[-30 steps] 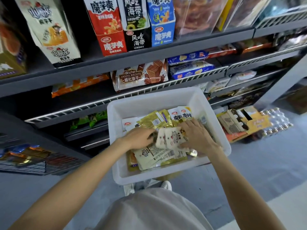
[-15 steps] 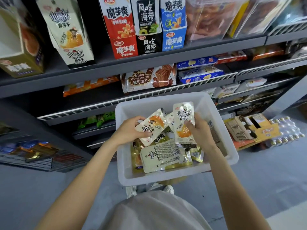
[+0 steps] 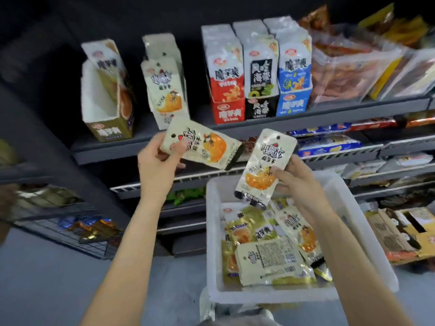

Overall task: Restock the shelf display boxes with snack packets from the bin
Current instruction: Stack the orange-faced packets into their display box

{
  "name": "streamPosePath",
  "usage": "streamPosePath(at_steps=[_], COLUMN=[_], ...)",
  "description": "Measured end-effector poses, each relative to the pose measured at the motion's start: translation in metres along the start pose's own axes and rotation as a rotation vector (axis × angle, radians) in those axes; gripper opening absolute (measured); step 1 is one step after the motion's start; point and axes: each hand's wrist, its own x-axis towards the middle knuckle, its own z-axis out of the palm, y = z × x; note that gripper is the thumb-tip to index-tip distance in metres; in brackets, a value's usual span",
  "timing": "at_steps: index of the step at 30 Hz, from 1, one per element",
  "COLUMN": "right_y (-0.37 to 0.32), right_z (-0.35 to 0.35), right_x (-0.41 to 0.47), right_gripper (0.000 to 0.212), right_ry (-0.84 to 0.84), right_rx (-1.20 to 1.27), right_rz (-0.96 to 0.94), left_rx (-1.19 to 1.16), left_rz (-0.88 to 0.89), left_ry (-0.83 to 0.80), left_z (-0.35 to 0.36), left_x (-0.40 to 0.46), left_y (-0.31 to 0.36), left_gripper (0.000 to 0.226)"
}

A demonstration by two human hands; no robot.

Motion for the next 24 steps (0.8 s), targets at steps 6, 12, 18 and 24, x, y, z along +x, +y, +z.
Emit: streamPosePath(at_steps=[6, 12, 18, 24], right_y=[-0.056, -0.099, -0.116, -0.118], right_z=[0.051, 0.106, 0.135, 0.150], right_x=[0.046, 0.078, 0.100, 0.110], right_gripper=[0.012, 0.013, 0.029, 0.021], right_ry=[-0.034, 0.007, 0.044, 0.050], right_rx=[-0.108, 0.099, 0.344, 0.370], right_rz=[-0.227, -0.374, -0.358, -0.375], left_rx=[0.095, 0.309, 0.564, 0.549], left_rz=[0.195, 0.372, 0.495, 0.340], left_ry=[0.155, 0.198, 0.132, -0.076], left_z=[-0.039, -0.054, -0.049, -0.032], left_x=[0.055, 0.114, 0.147, 0.157], left_y=[0.037, 0.051, 0.048, 0.023], left_gripper=[0.016, 0.025, 0.027, 0.037])
